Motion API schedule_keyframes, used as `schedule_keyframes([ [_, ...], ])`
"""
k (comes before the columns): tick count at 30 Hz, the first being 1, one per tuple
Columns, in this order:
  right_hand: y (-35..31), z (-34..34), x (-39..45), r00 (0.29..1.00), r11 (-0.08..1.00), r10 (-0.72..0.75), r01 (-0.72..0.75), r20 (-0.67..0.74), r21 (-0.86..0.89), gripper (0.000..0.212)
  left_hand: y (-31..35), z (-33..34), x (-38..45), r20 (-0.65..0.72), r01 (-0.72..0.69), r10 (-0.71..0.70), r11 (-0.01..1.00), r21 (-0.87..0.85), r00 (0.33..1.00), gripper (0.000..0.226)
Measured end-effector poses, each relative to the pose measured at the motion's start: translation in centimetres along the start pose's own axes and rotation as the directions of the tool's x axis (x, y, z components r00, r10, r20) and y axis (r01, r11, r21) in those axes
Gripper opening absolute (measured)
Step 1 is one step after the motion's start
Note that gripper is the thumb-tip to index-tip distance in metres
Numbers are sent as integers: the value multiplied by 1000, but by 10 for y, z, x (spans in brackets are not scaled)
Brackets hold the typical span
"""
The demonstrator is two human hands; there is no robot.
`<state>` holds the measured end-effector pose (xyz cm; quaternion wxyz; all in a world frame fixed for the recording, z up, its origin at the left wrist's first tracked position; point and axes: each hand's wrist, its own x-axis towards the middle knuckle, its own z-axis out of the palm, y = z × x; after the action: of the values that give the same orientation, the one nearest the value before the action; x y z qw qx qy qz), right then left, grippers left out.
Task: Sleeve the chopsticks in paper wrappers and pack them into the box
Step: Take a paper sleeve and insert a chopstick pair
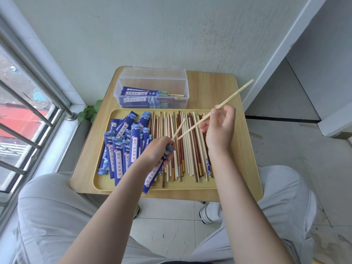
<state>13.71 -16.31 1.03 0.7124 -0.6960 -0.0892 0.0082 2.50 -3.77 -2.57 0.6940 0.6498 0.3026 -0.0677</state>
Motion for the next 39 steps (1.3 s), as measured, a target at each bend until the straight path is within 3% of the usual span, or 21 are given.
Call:
schedule_keyframes([
  [7, 10, 0, -6, 984, 988, 155, -154, 82, -22, 5, 0, 2, -2, 137, -61, 53, 996, 59, 989, 30],
  [12, 14, 4, -12, 951, 970, 235, -217, 201, -109, 2, 3, 5, -2, 132, -111, 105, 993, 41, 986, 28],
  [16, 20, 7, -19, 837, 893, 423, -320, 348, -317, 9, 5, 10, -2, 81, -136, 135, 991, 15, 988, 24],
  [19, 22, 5, -19, 741, 858, 505, -376, 441, -351, 17, 5, 9, -2, 73, -135, 130, 989, 68, 989, 25],
  [25, 25, -2, -11, 847, 890, 449, -396, 283, -226, 22, 2, 8, -5, 107, -116, 107, 990, 84, 988, 30],
  [34, 21, 1, -10, 708, 849, 518, -356, 480, -391, 20, 8, 1, -2, 77, -72, 68, 996, 49, 995, 30],
  [39, 12, 15, 10, 688, 850, 514, -326, 513, -414, 21, 23, -7, 6, -11, -86, 87, 996, 30, 996, 29],
])
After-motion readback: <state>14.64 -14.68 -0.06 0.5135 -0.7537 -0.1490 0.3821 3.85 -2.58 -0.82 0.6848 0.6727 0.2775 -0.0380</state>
